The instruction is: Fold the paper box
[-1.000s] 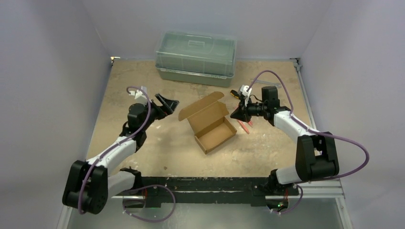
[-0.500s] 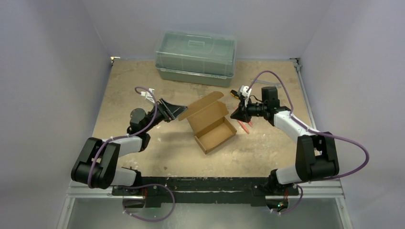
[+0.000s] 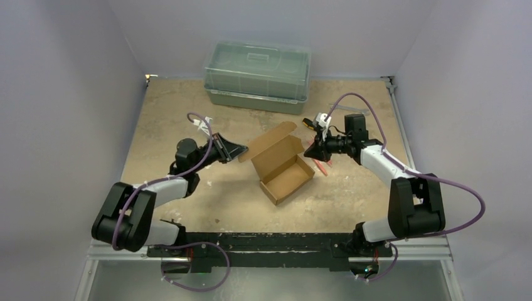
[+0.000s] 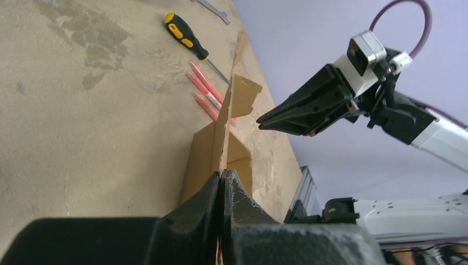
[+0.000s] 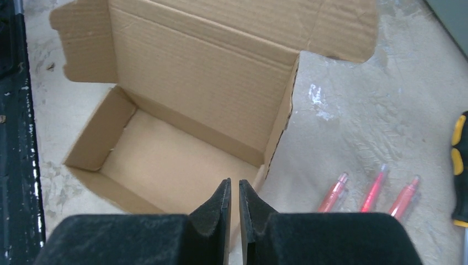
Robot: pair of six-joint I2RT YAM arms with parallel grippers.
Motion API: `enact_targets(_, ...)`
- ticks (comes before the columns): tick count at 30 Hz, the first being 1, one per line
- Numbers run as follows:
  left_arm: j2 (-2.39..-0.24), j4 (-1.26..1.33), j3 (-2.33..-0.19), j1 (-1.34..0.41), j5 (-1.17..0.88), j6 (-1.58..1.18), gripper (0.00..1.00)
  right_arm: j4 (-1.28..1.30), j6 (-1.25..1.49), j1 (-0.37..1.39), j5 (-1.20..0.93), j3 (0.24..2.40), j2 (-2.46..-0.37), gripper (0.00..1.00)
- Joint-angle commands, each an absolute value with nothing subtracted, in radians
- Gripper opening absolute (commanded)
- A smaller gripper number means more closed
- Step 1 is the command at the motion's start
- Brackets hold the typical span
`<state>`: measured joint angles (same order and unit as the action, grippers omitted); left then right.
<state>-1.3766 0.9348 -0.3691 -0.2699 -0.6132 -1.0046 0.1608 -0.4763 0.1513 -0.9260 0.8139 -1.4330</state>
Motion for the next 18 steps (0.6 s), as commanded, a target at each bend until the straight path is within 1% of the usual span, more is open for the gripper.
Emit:
enact_targets(1,-1.238,0.646,-0.477,-0.334,-0.535,-0.710,0.00,0.233,-0.546,0.104,-0.952,0.876,-1.390,0.12)
enact_targets(5,-1.148,0.527,-0.504,-0.382,-0.437,-0.538,0.00,0.273,-0.577,0.059,-0.968,0.883,-1.364,0.13)
enact_targets(9,-1.119,0.432,-0.555,-0.431,-0.382,-0.372,0.00,0.273,-0.567,0.046,-0.983,0.881,-1.349,0.13)
enact_targets(15,-1.096,0.374,-0.580,-0.497,-0.370,-0.132,0.00,0.276,-0.562,0.034,-1.018,0.878,-1.337,0.14)
enact_targets(18,-1.074,0.373,-0.575,-0.506,-0.383,-0.064,0.00,0.270,-0.560,0.030,-1.036,0.872,-1.333,0.17)
